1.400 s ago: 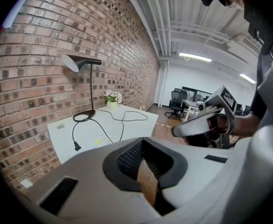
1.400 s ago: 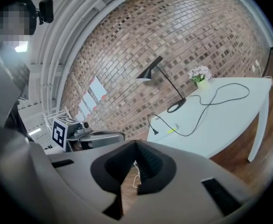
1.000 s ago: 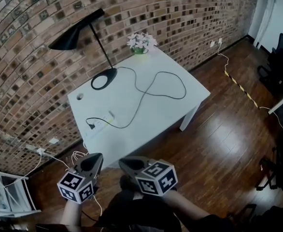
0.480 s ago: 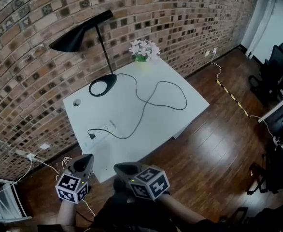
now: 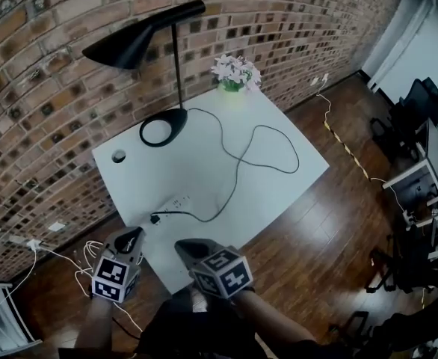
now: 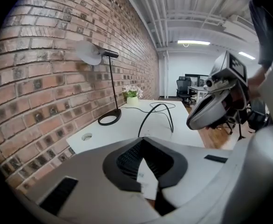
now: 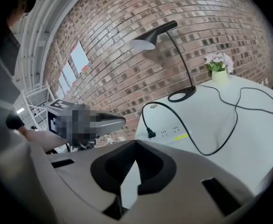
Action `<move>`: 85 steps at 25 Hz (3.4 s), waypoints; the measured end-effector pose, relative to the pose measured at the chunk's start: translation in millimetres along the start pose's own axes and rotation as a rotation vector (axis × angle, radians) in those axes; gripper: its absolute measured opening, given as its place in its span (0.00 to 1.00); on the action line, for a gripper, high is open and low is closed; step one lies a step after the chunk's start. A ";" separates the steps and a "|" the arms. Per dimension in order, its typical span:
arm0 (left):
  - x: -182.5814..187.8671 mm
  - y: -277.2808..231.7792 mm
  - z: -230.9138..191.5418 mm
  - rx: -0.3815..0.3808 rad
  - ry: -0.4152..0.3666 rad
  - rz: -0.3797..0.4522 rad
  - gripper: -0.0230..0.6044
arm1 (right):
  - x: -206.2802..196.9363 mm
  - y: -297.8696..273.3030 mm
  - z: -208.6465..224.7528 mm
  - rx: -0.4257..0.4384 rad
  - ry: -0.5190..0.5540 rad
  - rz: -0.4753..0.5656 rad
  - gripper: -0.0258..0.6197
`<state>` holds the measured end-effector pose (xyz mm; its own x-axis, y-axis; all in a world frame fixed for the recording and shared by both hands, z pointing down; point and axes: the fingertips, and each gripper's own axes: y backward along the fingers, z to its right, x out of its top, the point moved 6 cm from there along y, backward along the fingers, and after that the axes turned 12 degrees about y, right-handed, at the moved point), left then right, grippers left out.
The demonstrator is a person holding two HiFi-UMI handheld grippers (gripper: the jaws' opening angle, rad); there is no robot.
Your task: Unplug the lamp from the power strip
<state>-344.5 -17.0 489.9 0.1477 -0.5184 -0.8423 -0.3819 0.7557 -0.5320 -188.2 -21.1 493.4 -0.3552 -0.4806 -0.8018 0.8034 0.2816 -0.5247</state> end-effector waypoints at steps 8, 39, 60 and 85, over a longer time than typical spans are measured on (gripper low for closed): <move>-14.1 -36.1 -22.9 -0.110 -0.085 -0.017 0.15 | -5.3 -46.0 8.8 -0.070 0.013 -0.081 0.02; -34.4 -97.7 -31.1 -0.254 0.018 -0.173 0.13 | -7.0 -119.4 60.1 -0.042 0.118 -0.214 0.03; -33.9 -97.2 -31.8 -0.258 0.111 -0.176 0.13 | -7.6 -122.9 54.7 -0.071 0.250 -0.271 0.04; -29.0 -98.9 -30.3 -0.216 0.070 -0.151 0.13 | -3.7 -126.1 61.2 -0.054 0.169 -0.294 0.04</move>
<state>-338.7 -88.8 569.6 0.1573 -0.6504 -0.7431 -0.5475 0.5688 -0.6137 -258.9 -105.7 580.0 -0.6455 -0.4049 -0.6476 0.6299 0.1972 -0.7512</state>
